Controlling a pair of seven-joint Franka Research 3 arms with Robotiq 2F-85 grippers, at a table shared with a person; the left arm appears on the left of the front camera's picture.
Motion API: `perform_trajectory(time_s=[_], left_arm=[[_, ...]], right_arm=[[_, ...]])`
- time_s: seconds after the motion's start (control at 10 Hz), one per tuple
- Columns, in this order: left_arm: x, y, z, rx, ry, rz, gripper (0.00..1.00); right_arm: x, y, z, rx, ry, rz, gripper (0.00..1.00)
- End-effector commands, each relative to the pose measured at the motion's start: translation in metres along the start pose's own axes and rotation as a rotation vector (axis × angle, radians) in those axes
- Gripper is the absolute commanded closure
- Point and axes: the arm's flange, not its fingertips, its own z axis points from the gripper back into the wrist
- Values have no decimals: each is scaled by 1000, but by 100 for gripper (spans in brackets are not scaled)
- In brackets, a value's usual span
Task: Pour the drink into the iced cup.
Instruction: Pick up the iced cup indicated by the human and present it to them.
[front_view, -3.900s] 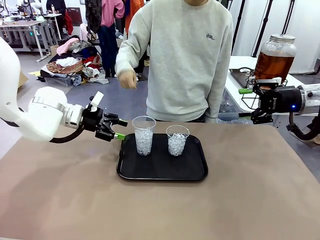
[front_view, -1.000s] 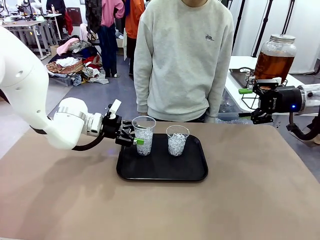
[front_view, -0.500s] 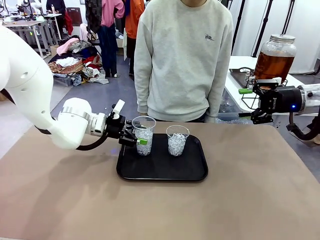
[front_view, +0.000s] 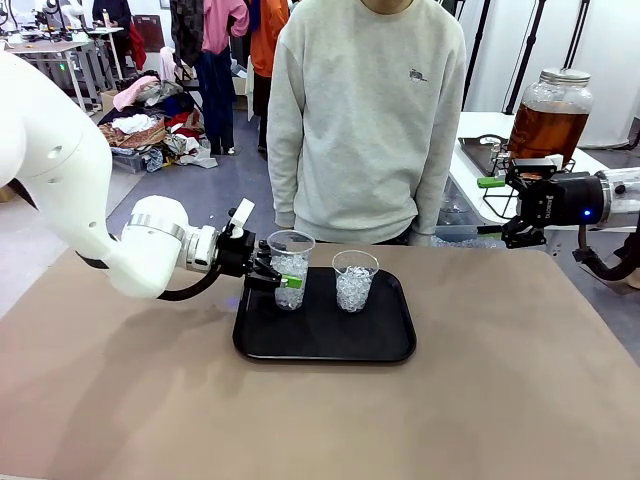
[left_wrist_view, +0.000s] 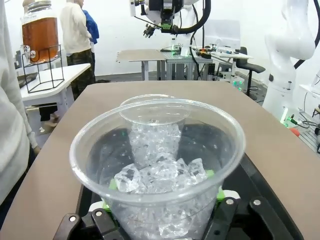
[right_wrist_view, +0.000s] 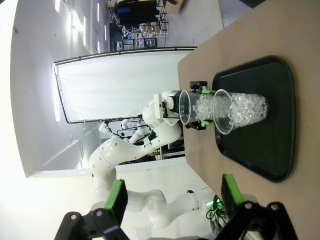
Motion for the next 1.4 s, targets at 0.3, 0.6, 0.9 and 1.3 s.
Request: perform_trajectory(time_s=[0.3, 0.6, 0.9, 1.3], left_arm=[[5, -3, -3, 49, -45, 8, 38], [29, -7, 8, 80, -74, -1, 38], [75, 6, 13, 96, -51, 20, 38], [137, 28, 18, 130, -40, -8, 38]], right_arm=[[0, 1, -1, 4, 0, 1, 0], [0, 1, -1, 4, 0, 1, 0], [0, 1, -1, 4, 0, 1, 0], [0, 1, -1, 4, 0, 1, 0]])
